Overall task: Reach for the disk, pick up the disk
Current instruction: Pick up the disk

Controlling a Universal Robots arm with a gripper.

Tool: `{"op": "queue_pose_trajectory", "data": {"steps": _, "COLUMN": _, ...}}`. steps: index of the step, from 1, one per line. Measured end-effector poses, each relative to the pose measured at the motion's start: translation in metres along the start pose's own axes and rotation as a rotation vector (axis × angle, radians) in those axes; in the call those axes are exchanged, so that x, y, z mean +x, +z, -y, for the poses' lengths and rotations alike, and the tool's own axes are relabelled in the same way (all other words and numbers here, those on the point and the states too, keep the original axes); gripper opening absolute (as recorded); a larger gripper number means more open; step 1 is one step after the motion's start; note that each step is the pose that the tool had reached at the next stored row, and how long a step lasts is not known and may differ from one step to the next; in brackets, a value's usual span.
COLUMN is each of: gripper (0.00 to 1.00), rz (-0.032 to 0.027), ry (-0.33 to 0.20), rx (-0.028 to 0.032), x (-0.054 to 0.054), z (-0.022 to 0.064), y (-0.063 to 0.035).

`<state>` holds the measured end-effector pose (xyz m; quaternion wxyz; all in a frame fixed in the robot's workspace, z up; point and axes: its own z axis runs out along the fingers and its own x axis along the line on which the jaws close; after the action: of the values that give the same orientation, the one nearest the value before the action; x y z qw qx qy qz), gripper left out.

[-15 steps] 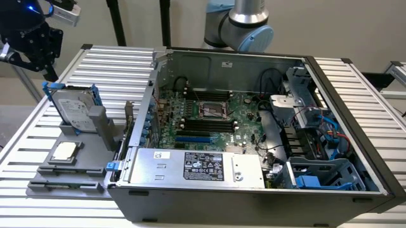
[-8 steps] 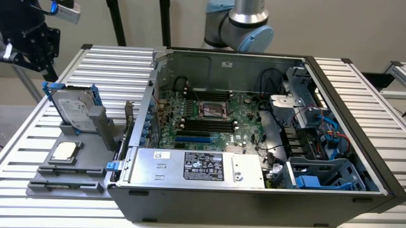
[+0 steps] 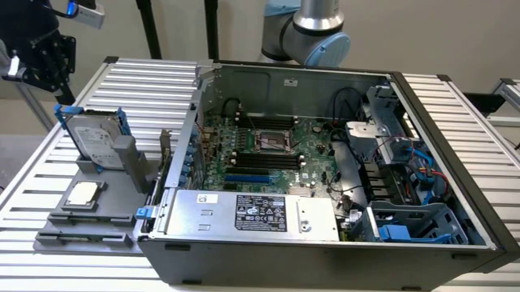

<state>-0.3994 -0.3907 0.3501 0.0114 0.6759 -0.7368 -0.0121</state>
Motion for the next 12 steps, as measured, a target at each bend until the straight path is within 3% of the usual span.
{"op": "queue_pose_trajectory", "data": {"steps": 5, "gripper": 0.12, "rz": -0.0001, "ry": -0.006, "rx": 0.0011, "x": 0.0, "z": 0.0005, "y": 0.0001}}
{"op": "queue_pose_trajectory", "data": {"steps": 7, "gripper": 0.18, "rz": -0.0001, "ry": -0.006, "rx": 0.0011, "x": 0.0, "z": 0.0005, "y": 0.0001}}
{"op": "queue_pose_trajectory", "data": {"steps": 10, "gripper": 0.36, "rz": 0.0, "ry": -0.006, "rx": 0.0013, "x": -0.0001, "z": 0.0006, "y": 0.0007}}
{"op": "queue_pose_trajectory", "data": {"steps": 12, "gripper": 0.42, "rz": 0.0, "ry": -0.006, "rx": 0.0021, "x": 0.0, "z": 0.0006, "y": 0.0022}}
